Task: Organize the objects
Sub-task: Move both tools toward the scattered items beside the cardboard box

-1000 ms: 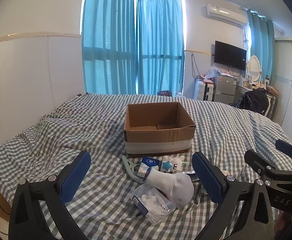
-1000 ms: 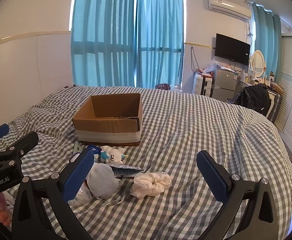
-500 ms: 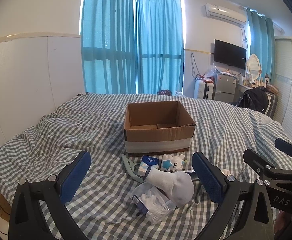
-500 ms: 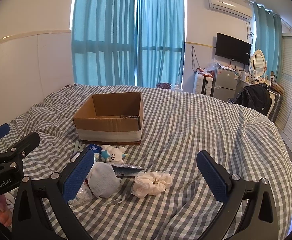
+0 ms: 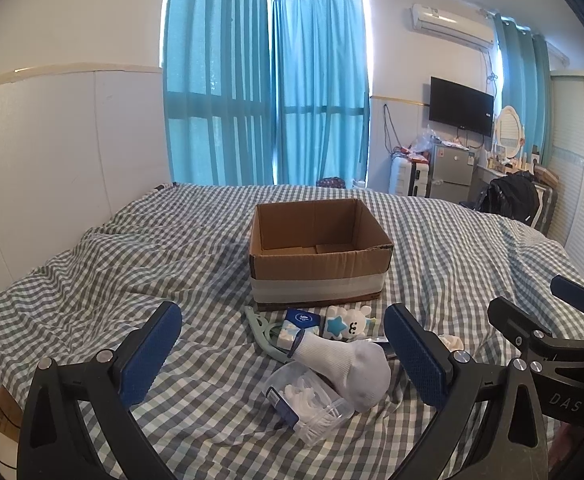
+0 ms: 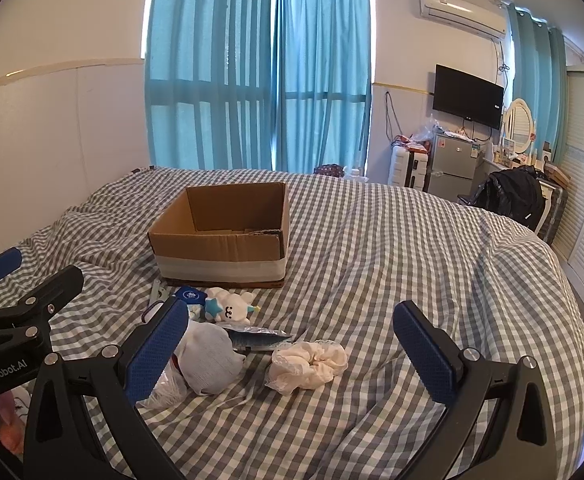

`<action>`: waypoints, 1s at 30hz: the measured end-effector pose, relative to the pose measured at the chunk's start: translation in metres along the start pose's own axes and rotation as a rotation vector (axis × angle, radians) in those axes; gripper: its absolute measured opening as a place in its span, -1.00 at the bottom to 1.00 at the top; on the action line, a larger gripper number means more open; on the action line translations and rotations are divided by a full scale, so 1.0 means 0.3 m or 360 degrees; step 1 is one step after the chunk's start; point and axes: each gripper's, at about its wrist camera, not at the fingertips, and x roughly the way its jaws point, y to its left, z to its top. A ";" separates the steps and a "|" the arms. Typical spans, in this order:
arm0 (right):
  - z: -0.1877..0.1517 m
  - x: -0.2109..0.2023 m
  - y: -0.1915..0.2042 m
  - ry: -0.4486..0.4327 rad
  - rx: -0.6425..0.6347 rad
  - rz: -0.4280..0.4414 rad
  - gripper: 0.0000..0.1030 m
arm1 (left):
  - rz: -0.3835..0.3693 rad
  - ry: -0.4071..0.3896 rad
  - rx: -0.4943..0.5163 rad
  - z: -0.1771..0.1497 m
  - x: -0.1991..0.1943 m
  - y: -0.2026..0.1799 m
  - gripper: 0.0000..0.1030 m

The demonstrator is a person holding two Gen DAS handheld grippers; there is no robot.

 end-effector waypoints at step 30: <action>-0.004 -0.006 0.018 -0.0007 -0.0023 0.0024 1.00 | 0.0014 -0.0010 -0.0021 -0.003 -0.004 0.014 1.00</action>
